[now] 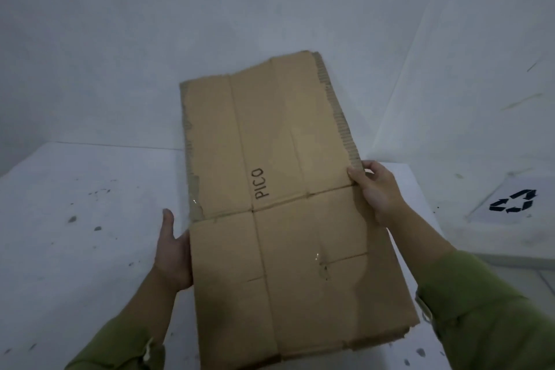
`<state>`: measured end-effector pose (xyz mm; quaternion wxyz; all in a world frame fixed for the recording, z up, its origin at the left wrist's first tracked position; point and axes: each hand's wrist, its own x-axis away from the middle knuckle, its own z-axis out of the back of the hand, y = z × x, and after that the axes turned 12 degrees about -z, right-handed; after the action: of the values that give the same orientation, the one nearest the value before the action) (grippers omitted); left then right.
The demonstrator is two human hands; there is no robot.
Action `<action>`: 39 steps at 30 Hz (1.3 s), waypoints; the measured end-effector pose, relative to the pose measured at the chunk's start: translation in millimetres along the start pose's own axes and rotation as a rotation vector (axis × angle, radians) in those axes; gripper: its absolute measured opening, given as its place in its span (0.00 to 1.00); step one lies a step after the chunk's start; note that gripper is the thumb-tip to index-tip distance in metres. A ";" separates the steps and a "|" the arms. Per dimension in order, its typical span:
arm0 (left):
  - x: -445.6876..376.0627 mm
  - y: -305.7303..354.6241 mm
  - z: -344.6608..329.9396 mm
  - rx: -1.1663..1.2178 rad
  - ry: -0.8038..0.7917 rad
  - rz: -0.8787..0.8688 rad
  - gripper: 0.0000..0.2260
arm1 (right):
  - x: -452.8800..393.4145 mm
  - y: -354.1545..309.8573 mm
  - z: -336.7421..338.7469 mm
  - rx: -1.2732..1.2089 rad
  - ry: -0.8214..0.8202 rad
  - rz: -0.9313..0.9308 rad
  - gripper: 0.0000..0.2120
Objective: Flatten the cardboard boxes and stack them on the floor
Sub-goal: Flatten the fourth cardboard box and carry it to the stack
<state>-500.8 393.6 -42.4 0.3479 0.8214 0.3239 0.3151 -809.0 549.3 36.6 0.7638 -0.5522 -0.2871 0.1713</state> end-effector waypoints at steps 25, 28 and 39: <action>-64.2 -104.3 -43.6 -1.966 -0.360 -0.168 0.38 | -8.7 132.6 -87.5 1.159 -0.225 0.104 0.29; -95.8 -106.9 -51.0 -1.982 -0.384 -0.250 0.38 | -35.4 128.8 -98.7 1.155 -0.209 0.078 0.29; -209.1 -100.9 -80.6 -1.977 -0.462 -0.327 0.27 | -110.2 109.5 -139.0 1.137 -0.160 0.035 0.26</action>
<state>-715.9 321.4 -136.7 0.9612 0.1541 -0.0471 0.2241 -801.2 418.2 -125.3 0.9136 -0.0447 -0.1973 0.3527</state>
